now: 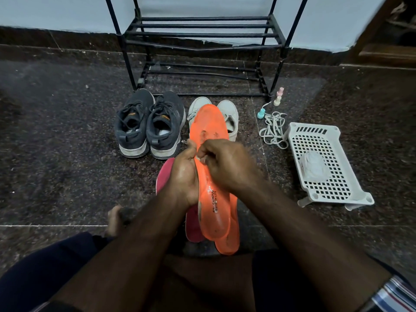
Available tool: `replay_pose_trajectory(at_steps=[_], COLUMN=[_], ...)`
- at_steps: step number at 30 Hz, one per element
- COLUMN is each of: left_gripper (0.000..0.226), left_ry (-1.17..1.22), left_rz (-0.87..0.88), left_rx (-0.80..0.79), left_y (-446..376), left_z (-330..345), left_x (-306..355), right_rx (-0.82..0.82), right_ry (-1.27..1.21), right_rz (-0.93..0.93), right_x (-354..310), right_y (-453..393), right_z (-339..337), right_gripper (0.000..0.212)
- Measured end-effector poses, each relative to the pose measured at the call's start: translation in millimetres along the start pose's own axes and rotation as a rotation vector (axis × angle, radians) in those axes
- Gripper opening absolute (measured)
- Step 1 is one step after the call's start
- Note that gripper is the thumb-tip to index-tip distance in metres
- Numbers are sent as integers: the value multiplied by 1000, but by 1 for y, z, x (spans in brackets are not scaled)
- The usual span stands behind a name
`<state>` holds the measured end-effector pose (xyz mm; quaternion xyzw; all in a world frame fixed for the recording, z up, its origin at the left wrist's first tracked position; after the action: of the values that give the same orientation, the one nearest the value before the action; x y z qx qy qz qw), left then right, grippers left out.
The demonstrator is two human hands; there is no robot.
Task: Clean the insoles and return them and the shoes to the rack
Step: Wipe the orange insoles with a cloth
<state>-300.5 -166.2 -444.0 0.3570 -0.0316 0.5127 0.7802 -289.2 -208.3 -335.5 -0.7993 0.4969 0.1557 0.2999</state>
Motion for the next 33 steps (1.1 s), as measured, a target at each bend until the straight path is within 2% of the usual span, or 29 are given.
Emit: replay_pose_trajectory(at_steps=[2, 5, 7, 12, 16, 19, 22, 27, 33], left_gripper=[74, 78, 77, 75, 74, 71, 63, 69, 70], left_ry=[0, 8, 21, 49, 70, 57, 47, 7, 9], left_rz=[21, 19, 2, 14, 13, 22, 40, 4, 3], left_rx=[-10, -76, -104, -122, -108, -85, -64, -53, -6], left_y=[0, 5, 6, 6, 5, 4, 4, 4, 1], left_z=[1, 13, 16, 16, 15, 14, 13, 10, 4], left_x=[4, 3, -1, 2, 2, 4, 5, -2, 0], right_rx=[-18, 197, 273, 84, 125, 91, 54, 171, 22], right_ry=[-79, -78, -6, 51, 24, 108, 111, 118, 102], right_rz=[25, 24, 7, -36, -13, 29, -21, -9, 18], right_x=[1, 7, 9, 1, 6, 12, 3, 14, 11], right_y=[1, -9, -13, -8, -10, -9, -6, -16, -11], right_z=[-3, -36, -46, -25, -31, -24, -15, -30, -12], right_gripper=[15, 13, 17, 24, 35, 26, 20, 22, 21])
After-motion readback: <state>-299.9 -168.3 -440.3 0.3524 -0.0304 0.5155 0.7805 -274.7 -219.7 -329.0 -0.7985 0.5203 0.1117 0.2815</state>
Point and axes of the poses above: each hand's wrist, its own y-axis away from the middle knuckle, its own z-axis out of the palm, x = y × z, the point moved 10 cm from there along -y, towards the middle knuckle, and after that the axes turned 6 degrees about x, right-handed, at the moved point
